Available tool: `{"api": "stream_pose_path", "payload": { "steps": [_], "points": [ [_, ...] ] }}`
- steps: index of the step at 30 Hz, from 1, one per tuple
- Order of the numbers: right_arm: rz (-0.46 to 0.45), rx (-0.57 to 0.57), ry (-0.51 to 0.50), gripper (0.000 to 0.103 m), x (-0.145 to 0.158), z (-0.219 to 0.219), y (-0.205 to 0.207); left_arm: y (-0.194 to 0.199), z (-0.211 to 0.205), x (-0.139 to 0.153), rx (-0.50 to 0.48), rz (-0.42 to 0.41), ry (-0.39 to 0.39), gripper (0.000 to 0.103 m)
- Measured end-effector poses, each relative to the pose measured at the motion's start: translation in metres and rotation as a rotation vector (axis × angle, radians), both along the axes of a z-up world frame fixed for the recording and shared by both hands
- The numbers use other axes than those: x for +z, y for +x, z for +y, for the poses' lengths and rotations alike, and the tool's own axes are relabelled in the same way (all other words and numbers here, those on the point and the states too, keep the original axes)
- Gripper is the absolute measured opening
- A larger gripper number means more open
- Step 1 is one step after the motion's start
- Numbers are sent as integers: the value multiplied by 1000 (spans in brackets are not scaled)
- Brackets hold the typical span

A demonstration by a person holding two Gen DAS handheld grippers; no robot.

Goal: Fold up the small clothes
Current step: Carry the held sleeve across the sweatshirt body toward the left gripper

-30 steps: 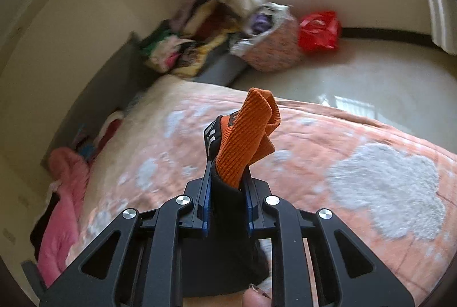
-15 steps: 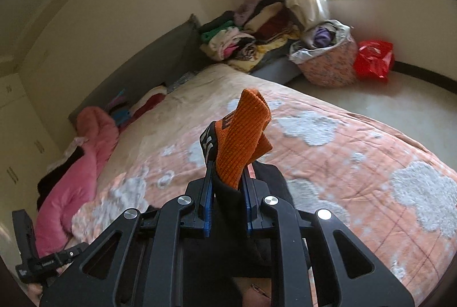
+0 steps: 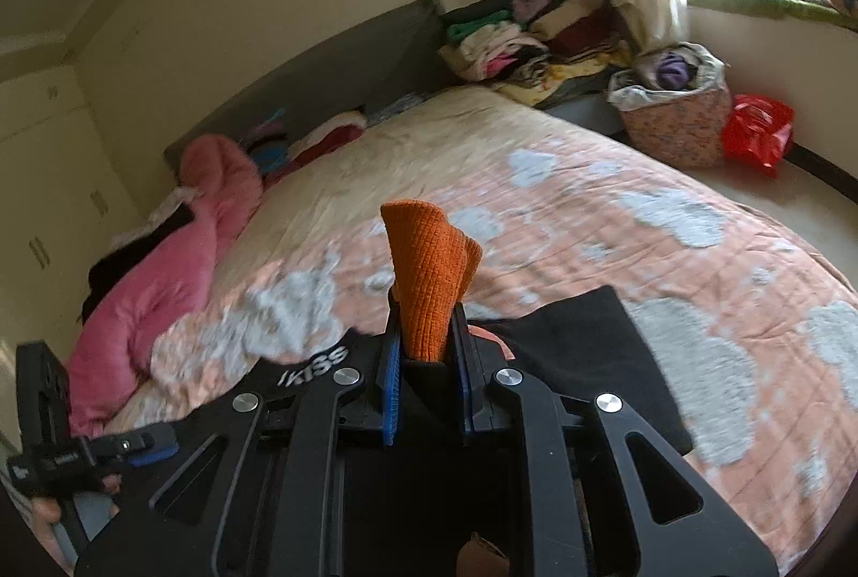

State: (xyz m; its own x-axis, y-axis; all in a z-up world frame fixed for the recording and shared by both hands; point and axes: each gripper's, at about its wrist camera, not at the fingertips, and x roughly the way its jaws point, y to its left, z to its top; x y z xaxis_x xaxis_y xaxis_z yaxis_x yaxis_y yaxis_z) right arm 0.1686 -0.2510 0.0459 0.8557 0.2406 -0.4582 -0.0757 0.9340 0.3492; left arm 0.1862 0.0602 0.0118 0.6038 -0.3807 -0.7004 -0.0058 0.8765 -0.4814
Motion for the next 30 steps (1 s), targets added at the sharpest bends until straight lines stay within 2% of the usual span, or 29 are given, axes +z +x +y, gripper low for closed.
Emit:
{"api": "stream_pose_path", "payload": {
  "steps": [3, 15, 20, 23, 24, 25, 30],
  "points": [
    [10, 42, -24, 15, -5, 25, 1, -4, 8, -2, 5, -2, -24, 95],
    [42, 180, -77, 18, -27, 102, -4, -9, 33, -31, 12, 38, -217, 95],
    [74, 229, -94, 18, -43, 125, -4, -9, 40, -40, 19, 59, -253, 95],
    [88, 256, -96, 25, -50, 131, -9, -8, 42, -49, 17, 79, -276, 95],
    [93, 269, -89, 35, -51, 131, -11, -7, 42, -52, 16, 87, -281, 95],
    [97, 288, -74, 40, -52, 131, -14, -7, 41, -55, 14, 95, -286, 95],
    [98, 300, -51, 40, -48, 119, -27, -4, 28, -68, -19, 121, -278, 93]
  ]
}}
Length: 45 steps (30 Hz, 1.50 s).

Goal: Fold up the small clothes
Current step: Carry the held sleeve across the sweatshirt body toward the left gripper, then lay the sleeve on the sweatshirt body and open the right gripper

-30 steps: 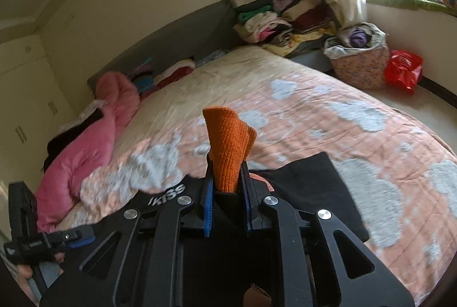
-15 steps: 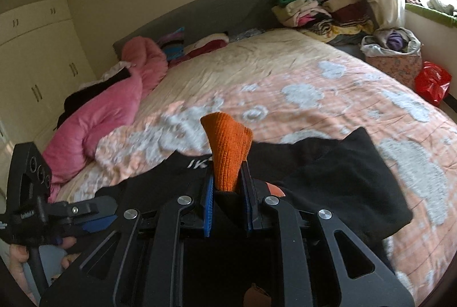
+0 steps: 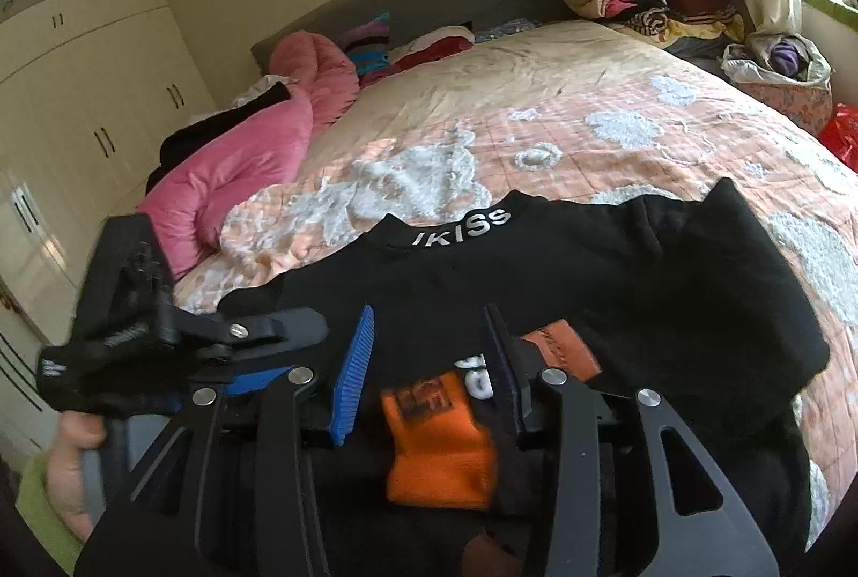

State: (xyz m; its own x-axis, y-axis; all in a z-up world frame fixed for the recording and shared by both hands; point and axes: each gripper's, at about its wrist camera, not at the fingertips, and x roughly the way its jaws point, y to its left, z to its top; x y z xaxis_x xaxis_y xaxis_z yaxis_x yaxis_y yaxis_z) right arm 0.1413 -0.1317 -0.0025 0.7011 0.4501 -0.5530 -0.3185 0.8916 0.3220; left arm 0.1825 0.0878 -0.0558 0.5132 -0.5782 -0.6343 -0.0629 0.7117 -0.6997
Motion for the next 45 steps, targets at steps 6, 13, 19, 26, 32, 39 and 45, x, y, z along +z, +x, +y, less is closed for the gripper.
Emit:
{"api": "stream_pose_path", "payload": {
  "steps": [6, 13, 19, 26, 32, 39, 45],
  "points": [
    [12, -88, 5, 41, 6, -35, -1, 7, -32, -10, -75, 12, 45, 72],
    [23, -175, 41, 42, 8, -73, 4, 9, -60, -18, -110, -3, 151, 36],
    [33, -235, 63, 42, 6, -97, 8, 2, -57, 10, -125, -120, 133, 1],
    [36, -245, 66, 42, 5, -106, 8, -19, -41, 75, -89, -290, 136, 0],
    [53, -223, 48, 42, -1, -100, 12, -33, -15, 95, -20, -331, 155, 0],
    [70, -202, 34, 42, -7, -92, 16, -43, 16, 81, 57, -261, 179, 0],
    [77, -176, 4, 42, -11, -85, 18, -43, 31, 65, 89, -197, 196, 1]
  ]
}}
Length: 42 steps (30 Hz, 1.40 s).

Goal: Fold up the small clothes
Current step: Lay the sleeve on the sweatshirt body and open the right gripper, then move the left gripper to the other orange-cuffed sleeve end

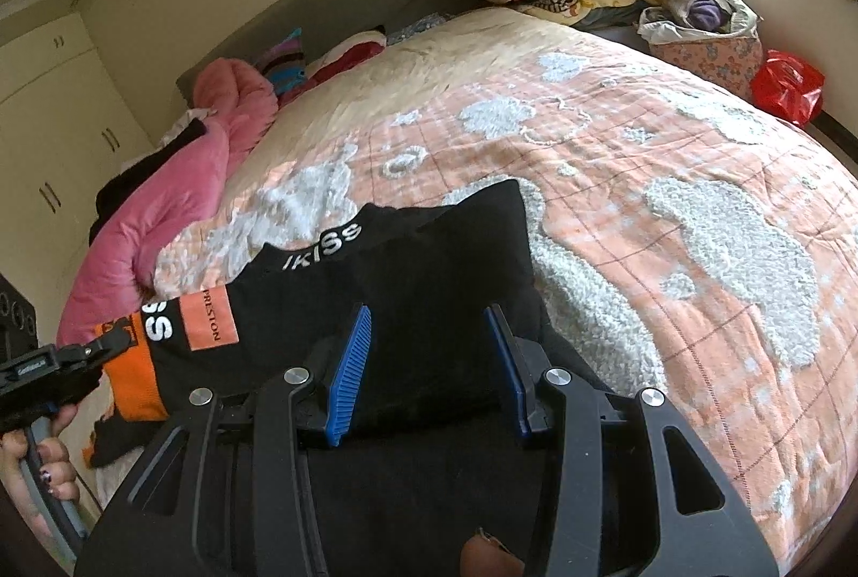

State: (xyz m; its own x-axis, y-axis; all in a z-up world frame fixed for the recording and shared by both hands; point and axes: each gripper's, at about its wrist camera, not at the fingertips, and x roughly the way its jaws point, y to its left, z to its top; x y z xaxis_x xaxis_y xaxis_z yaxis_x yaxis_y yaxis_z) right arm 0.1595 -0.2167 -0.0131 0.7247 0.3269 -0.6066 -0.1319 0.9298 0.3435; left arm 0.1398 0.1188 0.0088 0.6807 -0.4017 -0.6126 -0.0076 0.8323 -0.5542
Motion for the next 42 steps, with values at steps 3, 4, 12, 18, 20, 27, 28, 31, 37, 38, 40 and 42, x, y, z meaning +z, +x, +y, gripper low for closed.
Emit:
{"api": "stream_pose_path", "payload": {
  "steps": [3, 4, 12, 18, 20, 27, 28, 31, 37, 38, 40, 42],
  "points": [
    [8, 16, -27, 42, -3, 7, 2, 1, 4, -5, 17, 17, 10, 1],
    [11, 22, -38, 42, -5, 10, 2, 1, 5, -5, 23, 20, 20, 1],
    [23, 47, -70, 42, -12, 18, 3, -10, 11, 3, 72, 1, 111, 1],
    [36, 74, -82, 47, -15, 24, 7, -12, 0, 9, 45, -21, 179, 6],
    [39, 85, -85, 49, -17, 26, 7, -10, -4, 4, 32, -2, 190, 10],
    [41, 93, -88, 51, -17, 29, 8, 2, -21, -44, -28, 148, 231, 22],
    [40, 95, -89, 52, -17, 29, 8, 3, -20, -53, -28, 179, 231, 22],
    [34, 100, -92, 58, -16, 30, 9, 3, -16, -67, -21, 213, 197, 22],
    [98, 67, -153, 64, -28, 31, 20, -3, -15, -68, -16, 197, 196, 22],
    [129, 51, -169, 64, -34, 30, 24, -5, -15, -68, -14, 194, 192, 22],
    [184, 43, -178, 64, -46, 27, 29, -8, -13, -67, -12, 190, 187, 22],
    [171, 46, -180, 65, -45, 27, 27, -10, -12, -64, -7, 187, 178, 22]
  ]
}}
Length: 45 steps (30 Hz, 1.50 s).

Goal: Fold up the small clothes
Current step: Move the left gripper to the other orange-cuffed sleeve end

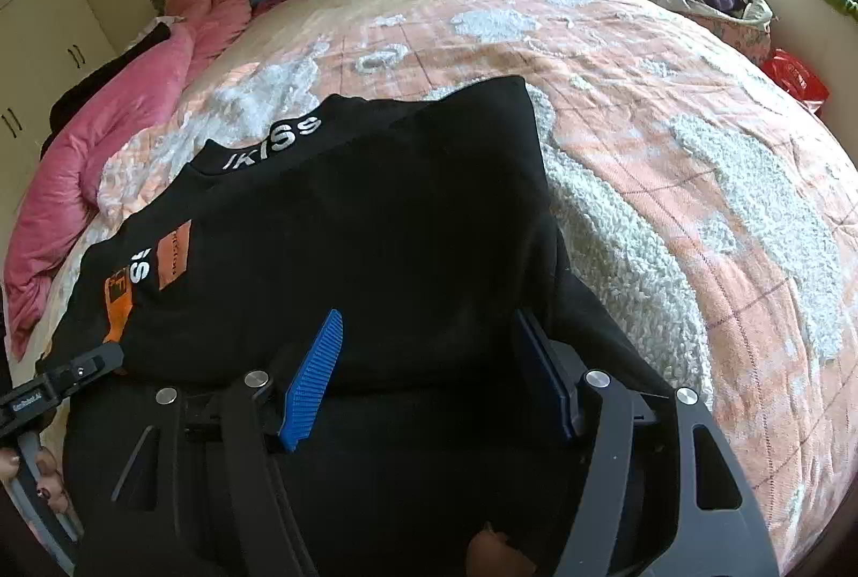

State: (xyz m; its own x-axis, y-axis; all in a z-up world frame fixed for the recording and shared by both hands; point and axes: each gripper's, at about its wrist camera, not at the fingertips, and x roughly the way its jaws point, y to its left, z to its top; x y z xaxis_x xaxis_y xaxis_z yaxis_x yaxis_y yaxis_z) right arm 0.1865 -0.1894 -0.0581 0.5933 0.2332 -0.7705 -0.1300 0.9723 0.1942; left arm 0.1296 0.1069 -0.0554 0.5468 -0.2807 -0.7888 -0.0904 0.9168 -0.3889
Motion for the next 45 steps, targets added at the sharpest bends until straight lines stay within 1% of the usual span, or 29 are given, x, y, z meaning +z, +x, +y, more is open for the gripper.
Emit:
{"api": "stream_pose_path", "payload": {
  "steps": [1, 4, 5, 6, 8, 9, 10, 11, 14, 15, 17, 19, 21, 25, 31, 35, 37, 39, 45],
  "points": [
    [-11, 7, 3, 67, 2, 1, -2, 0, 0, 1, 3, -2, -3, 23],
    [-41, 33, 26, 68, 10, 3, -11, -3, 1, 4, 6, -9, -6, 24],
    [-50, 40, 29, 68, 12, 5, -14, -4, 1, 6, 7, -12, -8, 29],
    [-59, 46, 30, 70, 14, 6, -17, -6, 1, 8, 9, -17, -12, 31],
    [-79, 61, 33, 77, 19, 10, -21, -9, 3, 11, 14, -26, -14, 39],
    [-93, 68, 34, 83, 23, 12, -25, -10, 3, 13, 16, -29, -11, 41],
    [-102, 75, 34, 86, 26, 14, -26, -12, 4, 15, 20, -34, -6, 47],
    [-111, 81, 35, 87, 28, 16, -27, -13, 4, 16, 27, -38, 0, 56],
    [-133, 97, 40, 91, 36, 21, -33, -19, 9, 23, 68, -54, 38, 69],
    [-139, 101, 41, 93, 38, 23, -35, -21, 13, 25, 88, -58, 45, 72],
    [-153, 108, 39, 93, 42, 27, -38, -24, 17, 28, 113, -70, 44, 84],
    [-164, 114, 35, 96, 46, 32, -41, -28, 22, 32, 136, -79, 61, 93],
    [-171, 118, 34, 96, 48, 35, -43, -34, 25, 36, 158, -90, 86, 93],
    [-188, 135, 24, 96, 55, 45, -51, -44, 33, 41, 197, -99, 100, 93],
    [-211, 166, 22, 96, 66, 59, -63, -60, 43, 45, 249, -115, 168, 93],
    [-221, 192, 18, 96, 70, 69, -70, -73, 52, 52, 274, -134, 175, 93],
    [-223, 204, 18, 96, 72, 75, -73, -80, 58, 56, 292, -146, 158, 93],
    [-225, 220, 15, 96, 74, 81, -76, -87, 61, 59, 307, -157, 159, 93],
    [-228, 268, 10, 96, 77, 104, -85, -108, 79, 62, 373, -161, 159, 93]
  ]
}}
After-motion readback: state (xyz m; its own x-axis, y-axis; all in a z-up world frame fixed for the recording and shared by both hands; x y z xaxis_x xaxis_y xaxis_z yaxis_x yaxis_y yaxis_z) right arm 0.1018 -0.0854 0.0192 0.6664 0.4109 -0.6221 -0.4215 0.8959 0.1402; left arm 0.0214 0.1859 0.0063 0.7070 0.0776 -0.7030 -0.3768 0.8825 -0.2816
